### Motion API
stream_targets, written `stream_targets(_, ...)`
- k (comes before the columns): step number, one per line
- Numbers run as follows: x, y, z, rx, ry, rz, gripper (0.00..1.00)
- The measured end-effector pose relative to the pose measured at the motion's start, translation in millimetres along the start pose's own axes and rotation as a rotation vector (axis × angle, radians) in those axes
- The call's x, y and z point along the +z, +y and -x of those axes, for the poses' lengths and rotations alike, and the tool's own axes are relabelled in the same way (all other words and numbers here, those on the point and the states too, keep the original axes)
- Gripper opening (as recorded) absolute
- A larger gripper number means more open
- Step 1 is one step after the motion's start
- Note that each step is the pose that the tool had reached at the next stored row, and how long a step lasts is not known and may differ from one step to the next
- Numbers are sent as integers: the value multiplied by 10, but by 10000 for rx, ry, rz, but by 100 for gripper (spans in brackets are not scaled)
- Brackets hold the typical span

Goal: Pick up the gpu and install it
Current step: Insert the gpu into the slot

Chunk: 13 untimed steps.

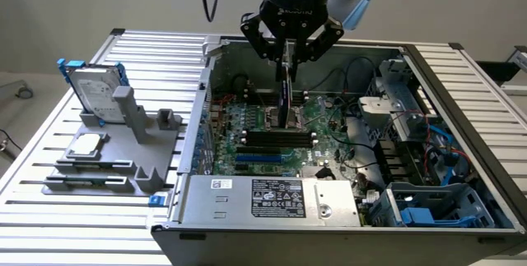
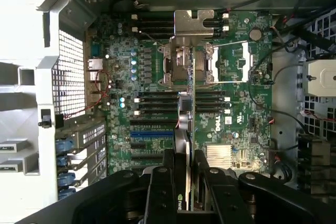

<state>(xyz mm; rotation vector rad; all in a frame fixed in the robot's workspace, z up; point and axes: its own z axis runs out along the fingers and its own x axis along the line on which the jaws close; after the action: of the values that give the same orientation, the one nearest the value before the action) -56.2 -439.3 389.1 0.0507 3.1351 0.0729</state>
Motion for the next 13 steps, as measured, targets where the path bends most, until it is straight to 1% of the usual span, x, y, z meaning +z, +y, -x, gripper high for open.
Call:
stream_targets(9,1,0,-3,4,-7,0,26)
stream_targets(11,3,0,-4,-173,1,3,26)
stream_targets(13,10,0,-5,-524,16,9,26)
